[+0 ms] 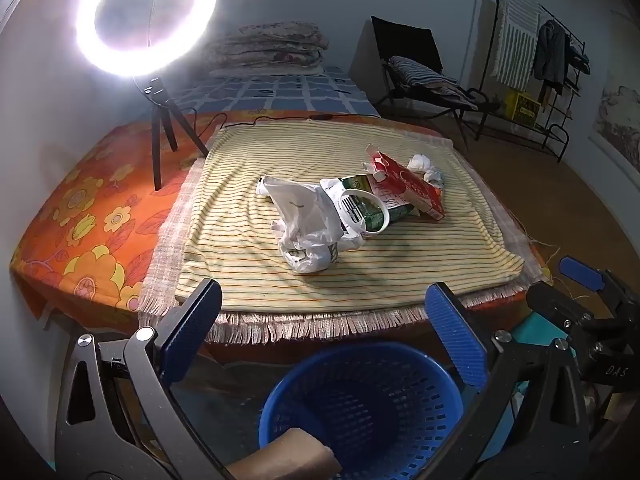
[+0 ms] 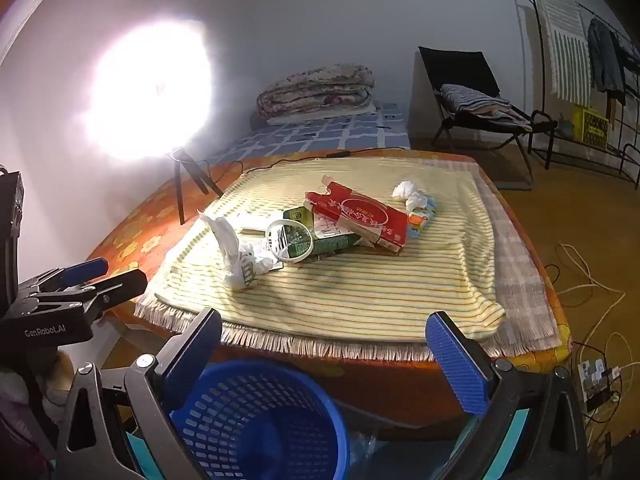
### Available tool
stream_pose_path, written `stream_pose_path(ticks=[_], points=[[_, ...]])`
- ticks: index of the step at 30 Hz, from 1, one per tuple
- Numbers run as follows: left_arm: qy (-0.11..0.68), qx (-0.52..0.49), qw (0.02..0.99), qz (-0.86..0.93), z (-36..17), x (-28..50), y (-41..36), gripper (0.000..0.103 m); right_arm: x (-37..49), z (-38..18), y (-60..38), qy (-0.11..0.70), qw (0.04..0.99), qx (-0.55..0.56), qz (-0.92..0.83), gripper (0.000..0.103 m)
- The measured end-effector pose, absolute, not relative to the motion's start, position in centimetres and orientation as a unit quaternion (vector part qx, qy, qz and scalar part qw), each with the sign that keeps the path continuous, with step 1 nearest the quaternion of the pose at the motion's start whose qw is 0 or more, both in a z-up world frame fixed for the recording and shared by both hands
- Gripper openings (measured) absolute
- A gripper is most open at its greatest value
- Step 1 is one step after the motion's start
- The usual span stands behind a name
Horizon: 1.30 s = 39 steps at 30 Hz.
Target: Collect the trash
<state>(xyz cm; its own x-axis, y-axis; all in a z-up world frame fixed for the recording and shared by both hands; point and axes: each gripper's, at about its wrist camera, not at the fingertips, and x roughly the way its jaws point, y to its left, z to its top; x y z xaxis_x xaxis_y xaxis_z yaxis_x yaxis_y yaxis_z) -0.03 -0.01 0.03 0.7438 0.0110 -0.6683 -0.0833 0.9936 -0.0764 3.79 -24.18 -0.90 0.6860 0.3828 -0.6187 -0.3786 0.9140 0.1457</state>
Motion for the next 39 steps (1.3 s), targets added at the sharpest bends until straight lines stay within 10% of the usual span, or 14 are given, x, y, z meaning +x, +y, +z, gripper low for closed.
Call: stream_pose_path(ticks=[39], points=[[0.373, -0.053, 0.926, 0.021, -1.4, 0.2, -0.5, 0.103, 4.3, -2.3, -24.3, 0.342, 0.913, 0.018, 0.223, 0.103]])
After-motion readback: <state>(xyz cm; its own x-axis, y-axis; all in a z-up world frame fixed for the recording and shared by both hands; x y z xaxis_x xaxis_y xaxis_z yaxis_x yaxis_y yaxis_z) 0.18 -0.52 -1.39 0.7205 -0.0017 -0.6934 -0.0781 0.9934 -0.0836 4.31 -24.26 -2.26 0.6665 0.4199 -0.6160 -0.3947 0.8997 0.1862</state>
